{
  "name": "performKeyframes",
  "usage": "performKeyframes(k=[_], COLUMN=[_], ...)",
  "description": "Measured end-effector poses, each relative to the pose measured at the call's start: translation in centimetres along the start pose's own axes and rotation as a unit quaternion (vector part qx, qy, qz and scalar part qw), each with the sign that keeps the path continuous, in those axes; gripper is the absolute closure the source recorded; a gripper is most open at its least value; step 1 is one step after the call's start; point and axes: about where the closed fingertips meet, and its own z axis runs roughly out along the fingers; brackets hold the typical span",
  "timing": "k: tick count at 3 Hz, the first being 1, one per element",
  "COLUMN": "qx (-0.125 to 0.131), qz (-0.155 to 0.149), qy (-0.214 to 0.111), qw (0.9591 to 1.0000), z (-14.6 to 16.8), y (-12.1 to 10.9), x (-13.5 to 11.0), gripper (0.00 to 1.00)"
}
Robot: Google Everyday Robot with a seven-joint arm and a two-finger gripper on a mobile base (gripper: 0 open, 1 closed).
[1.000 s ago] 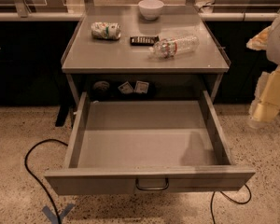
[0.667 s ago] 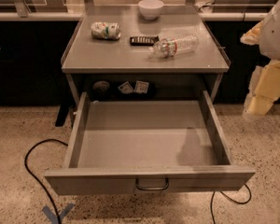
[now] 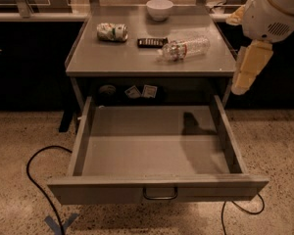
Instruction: Place water bottle into top drawer
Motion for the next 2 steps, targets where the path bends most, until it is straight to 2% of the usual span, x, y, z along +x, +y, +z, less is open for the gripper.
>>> performKeyframes(k=[1,2], qx=[0.007,0.013], qz=[-0.024,-0.032], qy=[0.011,0.007], qw=[0.9996,0.9994], z=[2.9,5.7], y=[-4.6,-8.1], x=[-0.4,-1.5], gripper=[0.00,0.00])
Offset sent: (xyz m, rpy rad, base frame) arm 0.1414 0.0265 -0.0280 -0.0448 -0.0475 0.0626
